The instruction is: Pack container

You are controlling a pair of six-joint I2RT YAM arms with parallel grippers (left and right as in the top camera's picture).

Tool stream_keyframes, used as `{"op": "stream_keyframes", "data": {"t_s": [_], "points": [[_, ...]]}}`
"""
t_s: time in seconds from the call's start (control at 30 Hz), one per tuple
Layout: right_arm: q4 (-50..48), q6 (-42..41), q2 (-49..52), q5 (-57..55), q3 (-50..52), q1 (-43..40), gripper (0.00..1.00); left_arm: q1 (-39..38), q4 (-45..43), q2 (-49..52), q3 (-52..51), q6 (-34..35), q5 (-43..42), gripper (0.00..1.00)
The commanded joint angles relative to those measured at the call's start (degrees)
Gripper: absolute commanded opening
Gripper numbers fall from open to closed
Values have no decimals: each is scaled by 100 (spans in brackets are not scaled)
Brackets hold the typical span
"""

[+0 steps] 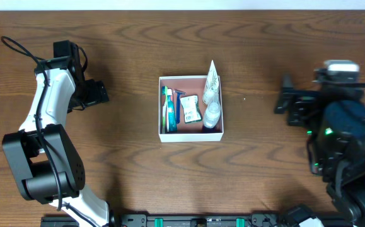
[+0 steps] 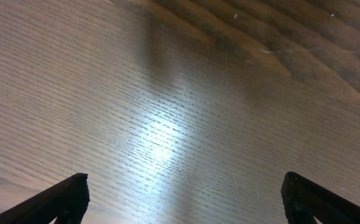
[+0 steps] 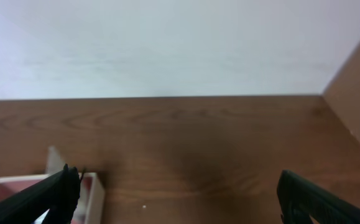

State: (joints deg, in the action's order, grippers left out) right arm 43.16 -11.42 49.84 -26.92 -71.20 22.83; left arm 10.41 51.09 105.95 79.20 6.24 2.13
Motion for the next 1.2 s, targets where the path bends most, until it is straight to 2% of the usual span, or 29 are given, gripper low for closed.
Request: {"op": "stream_keyframes", "data": {"t_s": [0.0,0.1,0.17,0.3,0.47,0.77,1.03,1.17], "points": [[-157,74,-361,1331,634,-872,99,17,24,-153,31,50,70,98],[-544,76,-758,2151,1541,-1576,99,17,24,-153,31,50,68,98],[-846,76,-1049,2243,2192,-1818,99,17,24,-153,31,50,68,98],[-1362,79,-1683,2072,3344,-1880,99,17,24,-153,31,50,68,98],[-1528,63,-2715,2144,4518,-1880,99,17,24,-153,31,50,68,98],[-1504,-52,-4035,2135,5608,-1880,99,17,24,-153,31,50,68,98],[-1517,-55,-4658,2142,6349,-1880,99,17,24,-153,31,50,70,98],[-1526,-55,-4745,2159,6339,-1880,99,17,24,-153,31,50,68,98]]}}
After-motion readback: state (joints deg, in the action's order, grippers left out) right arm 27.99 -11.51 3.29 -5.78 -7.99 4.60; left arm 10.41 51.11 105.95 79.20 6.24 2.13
